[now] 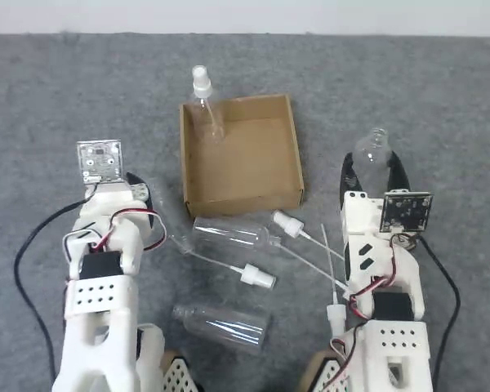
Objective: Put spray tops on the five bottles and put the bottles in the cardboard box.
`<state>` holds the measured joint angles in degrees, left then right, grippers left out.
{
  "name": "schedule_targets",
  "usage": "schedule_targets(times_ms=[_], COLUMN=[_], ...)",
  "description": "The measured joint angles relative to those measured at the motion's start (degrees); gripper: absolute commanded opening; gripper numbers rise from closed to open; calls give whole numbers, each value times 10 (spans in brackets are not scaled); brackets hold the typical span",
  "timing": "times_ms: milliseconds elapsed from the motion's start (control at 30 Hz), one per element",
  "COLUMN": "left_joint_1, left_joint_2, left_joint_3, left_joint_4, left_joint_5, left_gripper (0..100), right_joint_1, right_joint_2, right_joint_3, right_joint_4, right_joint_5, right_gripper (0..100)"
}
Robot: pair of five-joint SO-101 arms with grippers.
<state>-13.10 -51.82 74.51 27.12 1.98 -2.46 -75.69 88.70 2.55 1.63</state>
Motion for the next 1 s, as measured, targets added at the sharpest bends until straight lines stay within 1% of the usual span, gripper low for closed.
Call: schedule_targets(times_ms=[100, 300, 533, 600, 733, 1000], left_joint_1=[21, 73, 155, 176, 213, 271], left_joint_2=[0, 0, 0, 0, 0, 0], left_joint_3=[0, -18, -56, -65, -105, -175], left_joint_4=[7, 77, 164, 185, 240, 357], left_joint_5=[0, -4, -62, -66, -85, -146], left_gripper=[12, 12, 13, 25, 87, 98], right_joint_1=[0, 0, 37, 39, 43, 42], right_joint_2=[0, 0, 0, 0, 0, 0], right_joint_3=[0, 0, 0, 0, 0, 0], right_joint_4=[-1, -1, -4, -6, -6, -6], right_joint_5=[0, 0, 0, 0, 0, -1], right_gripper=[17, 17, 17, 17, 17, 17])
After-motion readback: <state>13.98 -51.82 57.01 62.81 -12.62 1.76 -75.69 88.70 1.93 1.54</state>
